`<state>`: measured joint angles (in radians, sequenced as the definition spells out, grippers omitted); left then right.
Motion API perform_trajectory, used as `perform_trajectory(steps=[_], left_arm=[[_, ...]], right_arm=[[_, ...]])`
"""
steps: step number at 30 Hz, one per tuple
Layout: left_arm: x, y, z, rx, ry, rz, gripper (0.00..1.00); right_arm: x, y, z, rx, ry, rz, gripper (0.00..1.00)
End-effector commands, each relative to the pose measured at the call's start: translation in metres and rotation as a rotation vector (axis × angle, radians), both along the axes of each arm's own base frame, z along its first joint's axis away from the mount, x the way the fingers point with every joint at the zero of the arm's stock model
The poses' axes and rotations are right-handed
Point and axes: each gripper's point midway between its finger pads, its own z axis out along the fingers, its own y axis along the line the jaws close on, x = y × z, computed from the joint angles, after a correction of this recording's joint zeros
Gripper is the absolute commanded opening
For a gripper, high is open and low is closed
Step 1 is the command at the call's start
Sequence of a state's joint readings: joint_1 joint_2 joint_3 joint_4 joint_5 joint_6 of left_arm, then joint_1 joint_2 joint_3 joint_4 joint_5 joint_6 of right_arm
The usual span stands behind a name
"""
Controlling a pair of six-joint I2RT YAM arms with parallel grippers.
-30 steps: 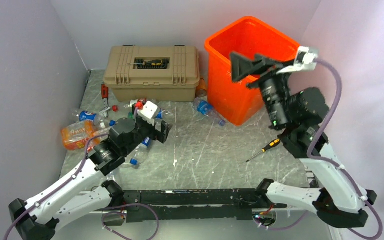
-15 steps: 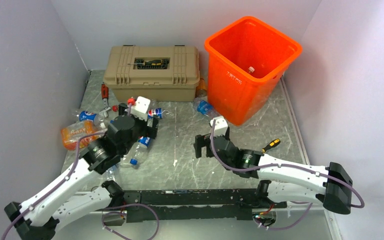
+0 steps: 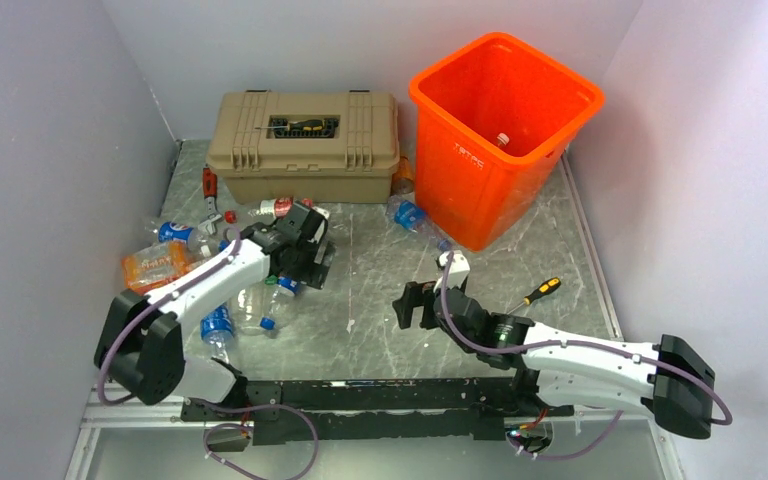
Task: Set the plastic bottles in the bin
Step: Pick up the plastic bottle at the center of the board.
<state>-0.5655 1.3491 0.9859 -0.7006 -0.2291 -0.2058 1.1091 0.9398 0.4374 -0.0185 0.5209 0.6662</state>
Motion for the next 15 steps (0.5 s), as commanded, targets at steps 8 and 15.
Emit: perform_trajectory(steps=[8,15], left_arm=[[-0.002,-0.002,-0.026,0.031,0.142,0.041,0.95],[0.009,0.016,-0.041,0.115,0.158,0.102,0.98]], right_arm=[[-0.005,0.001,0.013,0.150,0.002,-0.013,0.99],[-0.005,0.008,0.016,0.170,0.003,0.004,0.99]])
